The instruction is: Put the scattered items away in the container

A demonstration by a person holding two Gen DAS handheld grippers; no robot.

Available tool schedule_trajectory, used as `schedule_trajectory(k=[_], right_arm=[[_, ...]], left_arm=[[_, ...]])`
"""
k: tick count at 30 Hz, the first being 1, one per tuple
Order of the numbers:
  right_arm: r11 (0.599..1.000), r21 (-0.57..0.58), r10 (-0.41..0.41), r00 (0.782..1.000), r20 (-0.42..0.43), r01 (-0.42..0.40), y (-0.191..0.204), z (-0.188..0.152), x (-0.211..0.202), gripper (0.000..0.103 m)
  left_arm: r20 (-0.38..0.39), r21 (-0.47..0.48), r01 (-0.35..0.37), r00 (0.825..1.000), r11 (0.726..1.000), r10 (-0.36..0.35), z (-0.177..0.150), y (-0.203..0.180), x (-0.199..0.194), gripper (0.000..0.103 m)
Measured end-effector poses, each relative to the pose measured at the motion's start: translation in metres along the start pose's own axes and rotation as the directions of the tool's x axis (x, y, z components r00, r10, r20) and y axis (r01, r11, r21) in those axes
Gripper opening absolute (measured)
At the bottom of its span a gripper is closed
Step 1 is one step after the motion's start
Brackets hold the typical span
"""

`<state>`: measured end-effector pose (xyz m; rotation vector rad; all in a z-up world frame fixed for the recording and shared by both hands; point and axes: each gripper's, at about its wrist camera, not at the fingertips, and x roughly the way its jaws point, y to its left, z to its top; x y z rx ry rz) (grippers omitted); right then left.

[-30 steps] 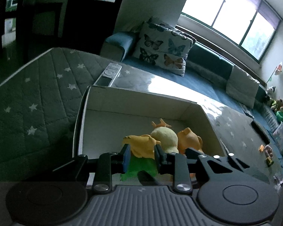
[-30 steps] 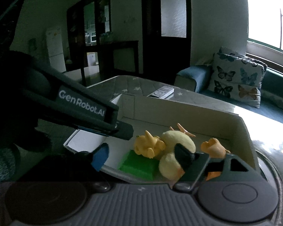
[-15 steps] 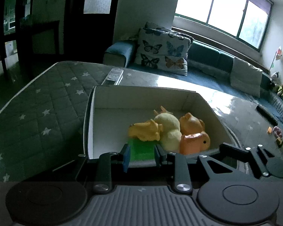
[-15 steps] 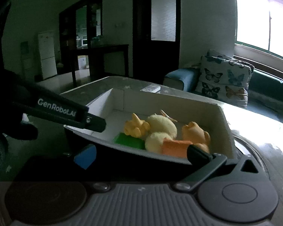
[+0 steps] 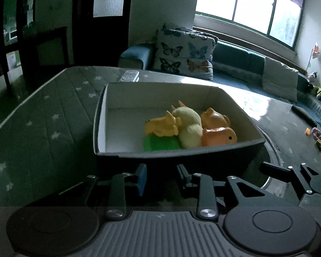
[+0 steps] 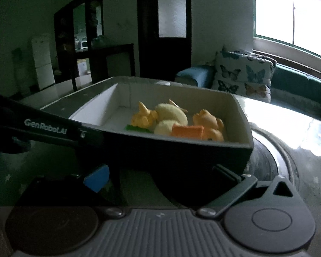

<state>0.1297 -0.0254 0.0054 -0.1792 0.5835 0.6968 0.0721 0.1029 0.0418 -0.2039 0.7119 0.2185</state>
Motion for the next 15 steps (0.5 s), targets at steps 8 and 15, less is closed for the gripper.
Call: schedule_trajectory(k=[8,15], right_arm=[[0.999,0.04,-0.029,0.999,-0.027,0.03,-0.003,-0.015,-0.002,0.103],[0.998,0.05,-0.037,0.998,-0.042,0.039,-0.002,-0.023,-0.003,0.103]], left_arm=[[-0.007,0.037,-0.023,1.0,0.999,0.023,-0.018,-0.008,0.0,0.033],[-0.001,0.058,-0.029,1.0,0.998,0.03,-0.028,-0.012,-0.002,0.033]])
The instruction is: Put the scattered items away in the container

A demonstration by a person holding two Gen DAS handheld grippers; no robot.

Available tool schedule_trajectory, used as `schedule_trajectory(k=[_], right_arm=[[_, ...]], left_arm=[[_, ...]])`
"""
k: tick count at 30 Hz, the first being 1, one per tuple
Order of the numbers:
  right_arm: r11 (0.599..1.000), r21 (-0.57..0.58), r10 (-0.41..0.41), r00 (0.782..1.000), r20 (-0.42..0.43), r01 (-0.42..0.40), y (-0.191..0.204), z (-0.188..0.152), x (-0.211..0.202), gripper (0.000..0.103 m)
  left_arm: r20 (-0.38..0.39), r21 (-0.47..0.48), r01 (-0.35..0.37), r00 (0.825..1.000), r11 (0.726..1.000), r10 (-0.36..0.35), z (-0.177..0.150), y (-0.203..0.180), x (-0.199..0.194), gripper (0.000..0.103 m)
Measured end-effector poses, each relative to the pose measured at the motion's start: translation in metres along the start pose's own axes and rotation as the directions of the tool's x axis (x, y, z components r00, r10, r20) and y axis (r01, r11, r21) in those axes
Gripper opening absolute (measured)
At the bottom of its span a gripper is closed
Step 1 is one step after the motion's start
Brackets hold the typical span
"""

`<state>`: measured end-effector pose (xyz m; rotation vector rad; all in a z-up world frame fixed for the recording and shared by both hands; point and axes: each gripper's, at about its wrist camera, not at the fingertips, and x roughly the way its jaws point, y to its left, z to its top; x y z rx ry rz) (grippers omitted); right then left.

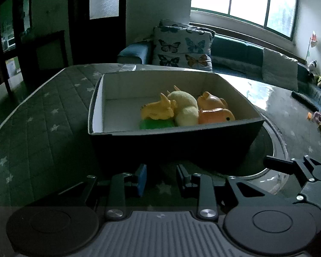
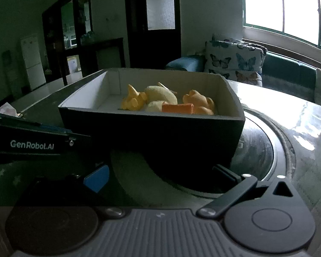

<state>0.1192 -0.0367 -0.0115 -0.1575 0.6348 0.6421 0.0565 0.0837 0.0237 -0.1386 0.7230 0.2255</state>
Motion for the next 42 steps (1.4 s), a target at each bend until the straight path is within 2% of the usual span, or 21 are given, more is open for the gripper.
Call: schedule_trajectory(k=[15,42], right_arm=[[0.999,0.042,0.002,1.0,-0.005,-0.002,0.002,-0.008,-0.006,0.103],[0.999,0.034,-0.007,1.0,-0.003,0.008,0.007,-0.01,-0.014,0.103]], left_arm=[[0.02,0.017,-0.005,1.0,1.0,0.005,-0.01,-0.007,-0.007,0.033],[0.025,0.056,0.01,1.0,0.998,-0.012,-0.018,-0.017,-0.014,0.033]])
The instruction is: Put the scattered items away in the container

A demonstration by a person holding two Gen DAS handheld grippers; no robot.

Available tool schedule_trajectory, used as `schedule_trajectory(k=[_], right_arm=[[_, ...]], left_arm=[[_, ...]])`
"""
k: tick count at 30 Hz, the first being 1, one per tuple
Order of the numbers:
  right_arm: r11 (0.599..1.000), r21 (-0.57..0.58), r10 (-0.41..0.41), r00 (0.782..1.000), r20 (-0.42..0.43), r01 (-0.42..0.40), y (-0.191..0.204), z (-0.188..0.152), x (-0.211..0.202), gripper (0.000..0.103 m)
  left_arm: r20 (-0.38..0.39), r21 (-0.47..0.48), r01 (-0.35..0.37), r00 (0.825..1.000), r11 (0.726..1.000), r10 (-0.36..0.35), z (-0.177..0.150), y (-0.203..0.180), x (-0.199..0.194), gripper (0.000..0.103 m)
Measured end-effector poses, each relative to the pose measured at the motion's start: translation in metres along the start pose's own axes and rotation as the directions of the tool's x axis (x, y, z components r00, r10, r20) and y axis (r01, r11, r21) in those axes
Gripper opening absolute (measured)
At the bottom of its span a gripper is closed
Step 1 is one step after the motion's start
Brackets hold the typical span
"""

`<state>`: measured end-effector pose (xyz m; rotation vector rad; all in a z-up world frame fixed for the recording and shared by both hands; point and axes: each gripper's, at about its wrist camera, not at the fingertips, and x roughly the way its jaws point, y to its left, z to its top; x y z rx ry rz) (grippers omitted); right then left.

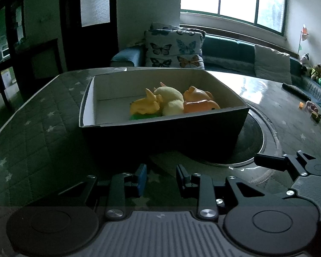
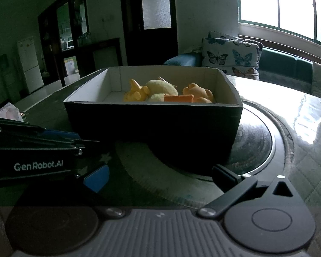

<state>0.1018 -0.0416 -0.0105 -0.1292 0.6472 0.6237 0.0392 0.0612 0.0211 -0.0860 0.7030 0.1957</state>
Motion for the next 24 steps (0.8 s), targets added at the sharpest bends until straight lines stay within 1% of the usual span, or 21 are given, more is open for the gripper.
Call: schedule_trajectory(k=[24], right_arm=[[1.0,-0.005,0.0,1.0,-0.004,0.0,0.0004,0.0008,0.0009,0.103]], left_arm=[[0.008,0.021,0.005,1.0,1.0,-0.005,0.0008,-0.0044,-0.0009,0.033]])
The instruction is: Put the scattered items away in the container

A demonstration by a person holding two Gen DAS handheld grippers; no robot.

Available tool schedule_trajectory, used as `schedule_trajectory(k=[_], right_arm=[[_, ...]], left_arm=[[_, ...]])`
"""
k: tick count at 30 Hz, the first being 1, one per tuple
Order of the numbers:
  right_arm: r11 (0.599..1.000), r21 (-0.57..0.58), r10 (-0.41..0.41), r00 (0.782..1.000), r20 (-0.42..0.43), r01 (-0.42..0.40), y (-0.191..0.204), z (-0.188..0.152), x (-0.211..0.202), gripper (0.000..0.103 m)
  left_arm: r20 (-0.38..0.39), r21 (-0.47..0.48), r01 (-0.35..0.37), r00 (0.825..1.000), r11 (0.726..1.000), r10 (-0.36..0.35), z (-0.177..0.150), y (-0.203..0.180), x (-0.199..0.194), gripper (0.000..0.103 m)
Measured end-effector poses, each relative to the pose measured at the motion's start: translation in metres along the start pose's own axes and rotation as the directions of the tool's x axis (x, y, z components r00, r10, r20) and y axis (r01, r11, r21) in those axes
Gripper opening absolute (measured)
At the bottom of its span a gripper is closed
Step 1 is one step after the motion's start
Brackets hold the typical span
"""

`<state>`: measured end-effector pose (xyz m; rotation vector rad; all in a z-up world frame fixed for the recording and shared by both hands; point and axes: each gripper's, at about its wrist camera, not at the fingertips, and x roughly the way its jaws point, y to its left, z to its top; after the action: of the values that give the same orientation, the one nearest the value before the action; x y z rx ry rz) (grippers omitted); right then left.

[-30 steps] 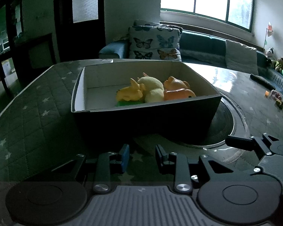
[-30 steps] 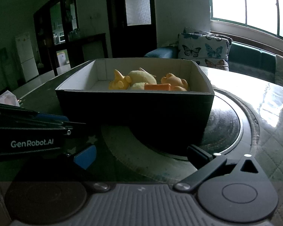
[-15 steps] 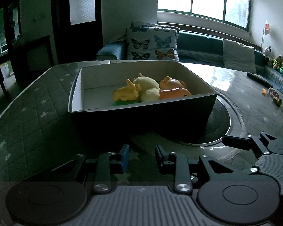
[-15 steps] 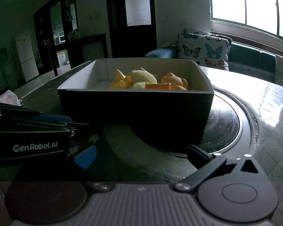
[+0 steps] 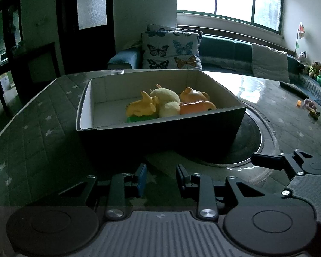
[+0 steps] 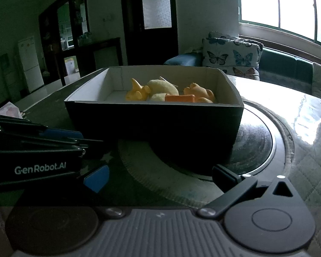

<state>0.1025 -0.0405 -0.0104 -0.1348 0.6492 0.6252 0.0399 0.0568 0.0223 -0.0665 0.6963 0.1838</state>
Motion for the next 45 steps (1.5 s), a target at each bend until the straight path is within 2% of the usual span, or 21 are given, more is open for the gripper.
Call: schedule_trajectory(k=[17,45], right_arm=[[1.0,-0.008,-0.003,1.0,-0.01,0.002,-0.002,0.01,0.012,0.103],[1.0,-0.015,-0.014,0.998,-0.057,0.013,-0.019,0.035,0.05,0.103]], left_arm=[[-0.007,-0.001,-0.009,1.0,1.0,0.009,0.015,0.008,0.012,0.033],[-0.069,-0.03,-0.049,0.997,0.998,0.047,0.034,0.021,0.047,0.033]])
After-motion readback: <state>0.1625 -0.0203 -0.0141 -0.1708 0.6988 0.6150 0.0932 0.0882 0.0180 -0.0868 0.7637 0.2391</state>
